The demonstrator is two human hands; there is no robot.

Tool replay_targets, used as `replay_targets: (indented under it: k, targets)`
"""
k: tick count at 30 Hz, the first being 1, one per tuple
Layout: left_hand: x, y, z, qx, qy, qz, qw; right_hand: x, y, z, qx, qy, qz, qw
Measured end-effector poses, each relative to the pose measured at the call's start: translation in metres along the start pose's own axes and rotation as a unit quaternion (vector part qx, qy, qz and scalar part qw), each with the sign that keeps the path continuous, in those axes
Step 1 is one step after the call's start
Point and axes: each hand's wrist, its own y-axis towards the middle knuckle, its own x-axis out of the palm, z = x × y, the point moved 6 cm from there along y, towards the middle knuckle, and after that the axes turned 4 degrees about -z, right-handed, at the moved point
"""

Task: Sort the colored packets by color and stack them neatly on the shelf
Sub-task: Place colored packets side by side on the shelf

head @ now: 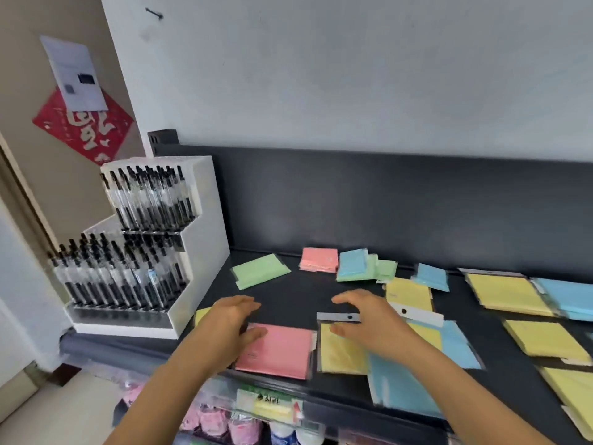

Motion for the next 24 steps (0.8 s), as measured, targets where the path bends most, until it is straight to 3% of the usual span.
replay_targets:
  k: [7,16,20,24]
  targets:
    - [0.007,0.036,-0.032,0.01,-0.028,-0.037,0.999,0.009,0.048,-0.005,0.066,-0.037,0.018,0.997]
    - [0.027,0.106,-0.051,-0.093,0.048,-0.079,0.991,0.005,0.126,0.006,0.049,-0.143,0.055,0.987]
    - [0.031,0.121,-0.058,-0.119,0.062,-0.106,0.985,0.012,0.153,0.013,0.072,-0.239,0.022,0.968]
    - [0.022,0.124,-0.049,-0.074,0.175,-0.086,0.978,0.014,0.16,0.013,0.079,-0.344,0.04,0.935]
